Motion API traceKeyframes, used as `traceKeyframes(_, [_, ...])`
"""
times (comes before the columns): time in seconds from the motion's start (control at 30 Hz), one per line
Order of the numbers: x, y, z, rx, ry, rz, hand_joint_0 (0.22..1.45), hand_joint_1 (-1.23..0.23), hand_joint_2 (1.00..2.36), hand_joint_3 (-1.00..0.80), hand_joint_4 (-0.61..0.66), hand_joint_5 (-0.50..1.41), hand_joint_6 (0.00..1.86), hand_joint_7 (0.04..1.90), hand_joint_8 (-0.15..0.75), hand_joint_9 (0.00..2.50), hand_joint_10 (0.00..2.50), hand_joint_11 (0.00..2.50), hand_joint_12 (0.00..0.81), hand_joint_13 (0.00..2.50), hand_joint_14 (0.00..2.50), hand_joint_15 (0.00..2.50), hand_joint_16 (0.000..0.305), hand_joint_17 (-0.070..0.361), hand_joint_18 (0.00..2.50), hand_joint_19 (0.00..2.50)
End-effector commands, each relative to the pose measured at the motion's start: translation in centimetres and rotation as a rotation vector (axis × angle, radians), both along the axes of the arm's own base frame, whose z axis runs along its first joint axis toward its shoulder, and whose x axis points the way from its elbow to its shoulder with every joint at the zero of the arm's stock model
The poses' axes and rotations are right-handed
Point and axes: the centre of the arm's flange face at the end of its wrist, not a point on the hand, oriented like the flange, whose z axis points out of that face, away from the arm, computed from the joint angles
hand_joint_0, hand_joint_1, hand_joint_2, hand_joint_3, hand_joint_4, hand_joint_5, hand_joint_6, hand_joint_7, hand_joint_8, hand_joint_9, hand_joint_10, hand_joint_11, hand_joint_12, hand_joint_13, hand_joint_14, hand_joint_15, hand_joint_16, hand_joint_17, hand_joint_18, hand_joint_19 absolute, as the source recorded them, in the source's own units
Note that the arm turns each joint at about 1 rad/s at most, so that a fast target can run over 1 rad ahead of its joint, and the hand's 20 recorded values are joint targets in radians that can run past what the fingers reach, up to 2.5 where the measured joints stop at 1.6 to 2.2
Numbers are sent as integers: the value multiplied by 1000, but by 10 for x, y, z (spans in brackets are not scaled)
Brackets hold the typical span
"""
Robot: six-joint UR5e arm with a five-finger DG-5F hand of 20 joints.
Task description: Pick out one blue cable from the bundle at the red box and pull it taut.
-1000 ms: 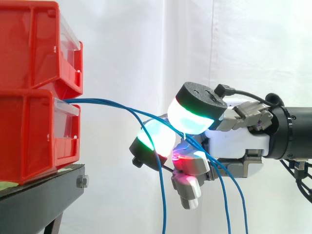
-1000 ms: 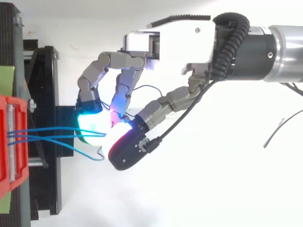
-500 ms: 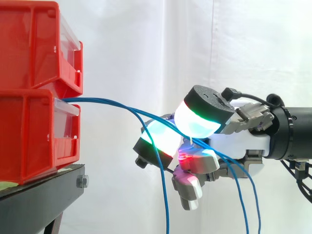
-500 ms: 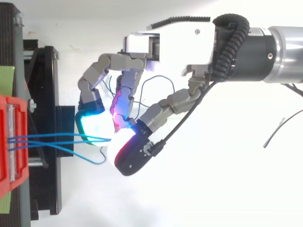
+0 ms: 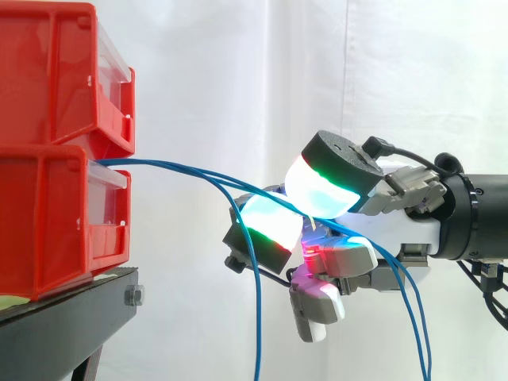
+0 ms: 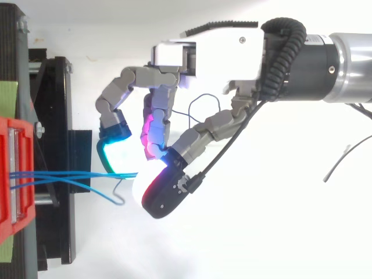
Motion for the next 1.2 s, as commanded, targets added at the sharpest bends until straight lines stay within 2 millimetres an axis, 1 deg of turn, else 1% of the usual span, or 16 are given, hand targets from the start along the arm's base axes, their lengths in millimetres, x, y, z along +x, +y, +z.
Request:
traceKeyframes(0.0, [0, 0, 0, 0, 0, 0, 716, -838, 1000, -492, 18, -131, 929, 1125, 322, 1459, 29, 1041, 374, 1233, 32, 785, 50, 112, 946, 682])
traceKeyframes(0.07, [0, 0, 1, 3, -2, 0, 712, -847, 1003, -471, 30, -131, 931, 1117, 323, 1478, 29, 1051, 374, 1235, 31, 795, 50, 112, 946, 690])
traceKeyframes(0.13, [0, 1, 0, 3, 0, 2, 679, -814, 1006, -444, 60, -125, 930, 1126, 327, 1524, 29, 1049, 372, 1246, 30, 783, 50, 113, 955, 700])
traceKeyframes(0.17, [0, 1, 0, 3, 0, 2, 641, -751, 1003, -471, 79, -124, 934, 1070, 321, 1530, 29, 1054, 386, 1255, 30, 788, 51, 115, 961, 705])
traceKeyframes(0.23, [0, 1, 0, 3, 0, 2, 594, -649, 1000, -500, 95, -124, 928, 1063, 332, 1541, 30, 1049, 391, 1250, 29, 782, 53, 118, 963, 721])
traceKeyframes(0.37, [0, 1, 0, 3, -2, 0, 565, -545, 1000, -500, 116, -120, 918, 1056, 331, 1548, 28, 1022, 398, 1261, 29, 787, 54, 121, 966, 734])
traceKeyframes(0.43, [1, 0, 0, 2, -2, -6, 547, -519, 1000, -500, 127, -118, 912, 1064, 331, 1552, 28, 1025, 402, 1267, 26, 787, 55, 123, 972, 730])
traceKeyframes(0.53, [1, 0, 1, 3, -5, -7, 532, -544, 1000, -500, 138, -118, 907, 1068, 342, 1556, 27, 1010, 408, 1269, 28, 775, 56, 127, 980, 725])
traceKeyframes(0.67, [1, 0, 0, 3, -2, -7, 519, -634, 1000, -500, 153, -119, 902, 1080, 346, 1545, 27, 1012, 411, 1270, 27, 775, 58, 130, 989, 714])
traceKeyframes(0.73, [1, 1, 0, 3, -2, -6, 531, -719, 1000, -500, 152, -125, 903, 1070, 341, 1523, 29, 1035, 406, 1263, 28, 784, 57, 128, 983, 718])
traceKeyframes(0.8, [1, 1, 0, 3, -2, -6, 550, -757, 1000, -500, 148, -130, 905, 1060, 335, 1497, 28, 1039, 401, 1251, 28, 784, 56, 125, 970, 715])
traceKeyframes(0.9, [1, 1, 1, 2, -3, -6, 601, -750, 1000, -500, 139, -135, 906, 1060, 323, 1472, 28, 1040, 386, 1240, 29, 796, 54, 121, 954, 724])
traceKeyframes(0.97, [1, 1, 0, 3, -2, -6, 610, -740, 1001, -491, 135, -136, 906, 1067, 325, 1471, 31, 1032, 388, 1241, 29, 789, 53, 120, 951, 734])
traceKeyframes(1.03, [1, 1, 1, 3, -3, -6, 607, -741, 1010, -411, 130, -137, 907, 1079, 330, 1477, 28, 1029, 392, 1241, 29, 786, 53, 120, 950, 734])
traceKeyframes(1.17, [1, 1, 0, 3, 0, -6, 606, -737, 1016, -338, 131, -141, 912, 1068, 330, 1464, 28, 1032, 395, 1240, 29, 792, 54, 122, 950, 734])
